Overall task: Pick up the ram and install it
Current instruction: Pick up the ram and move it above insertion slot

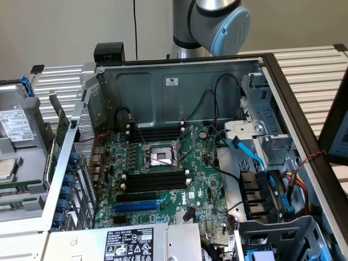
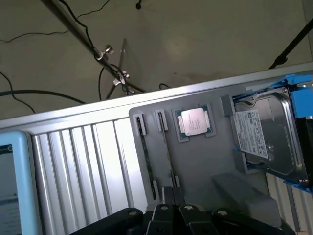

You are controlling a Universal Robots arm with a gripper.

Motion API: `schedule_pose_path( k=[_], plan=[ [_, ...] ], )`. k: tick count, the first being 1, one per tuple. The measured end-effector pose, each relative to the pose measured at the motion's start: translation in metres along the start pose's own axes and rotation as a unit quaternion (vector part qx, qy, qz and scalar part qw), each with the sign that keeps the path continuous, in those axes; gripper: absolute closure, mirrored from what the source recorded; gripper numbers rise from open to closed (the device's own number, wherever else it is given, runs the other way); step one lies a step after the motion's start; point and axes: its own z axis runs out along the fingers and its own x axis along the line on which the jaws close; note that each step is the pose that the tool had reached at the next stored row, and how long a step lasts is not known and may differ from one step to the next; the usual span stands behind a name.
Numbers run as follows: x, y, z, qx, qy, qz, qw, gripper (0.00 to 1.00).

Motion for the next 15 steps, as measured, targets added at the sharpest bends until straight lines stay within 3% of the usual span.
schedule_pose_path(
  k=[4,15],
  plan=[
    [0.0006,0.0022,0.0001,-0.0002,0.0006,-0.020,0.9998,0.89],
    [0.0006,0.0024,0.0001,-0.0002,0.0007,-0.021,0.9998,0.89]
  ],
)
